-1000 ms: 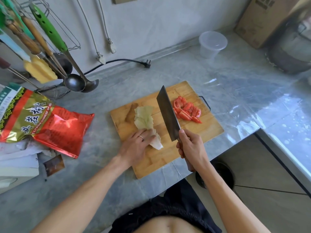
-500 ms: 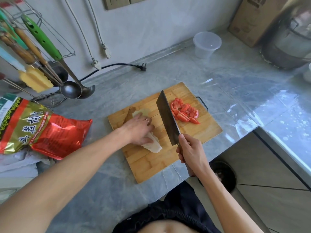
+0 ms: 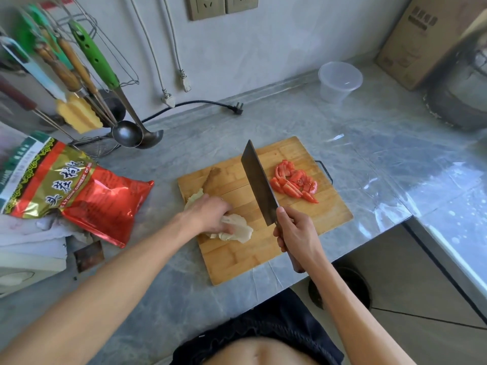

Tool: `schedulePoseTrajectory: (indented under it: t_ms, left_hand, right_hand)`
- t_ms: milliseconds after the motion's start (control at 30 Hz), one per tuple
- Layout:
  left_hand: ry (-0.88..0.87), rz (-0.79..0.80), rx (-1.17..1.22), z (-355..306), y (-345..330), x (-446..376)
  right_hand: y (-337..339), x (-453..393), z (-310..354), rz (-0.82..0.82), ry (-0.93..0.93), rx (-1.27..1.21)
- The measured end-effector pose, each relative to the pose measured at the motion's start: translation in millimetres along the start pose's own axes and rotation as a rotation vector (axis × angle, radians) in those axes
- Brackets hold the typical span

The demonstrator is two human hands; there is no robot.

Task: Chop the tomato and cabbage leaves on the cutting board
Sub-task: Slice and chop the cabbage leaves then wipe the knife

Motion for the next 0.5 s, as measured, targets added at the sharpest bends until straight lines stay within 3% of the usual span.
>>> schedulePoseTrajectory:
  t_ms: [200, 500]
  left_hand:
    - [0.32, -0.02, 0.724, 15.9, 3.3, -8.7]
    - [0.45, -0.251, 0.662, 18.2, -0.8, -3.1]
  right_hand:
    - [4.7, -30.3, 9.8, 0.135, 0.051, 0.028]
    - [16.1, -64.3, 8.1, 0.241, 0.119, 0.04]
Point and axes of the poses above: each hand's wrist, its own x-axis away from the middle knuckle, its own y-axis out of the back of the hand, z = x × y, the point moved 6 cm from there along -x, towards the middle knuckle, and after that the axes turned 13 degrees about y, right-handed, at the moved point
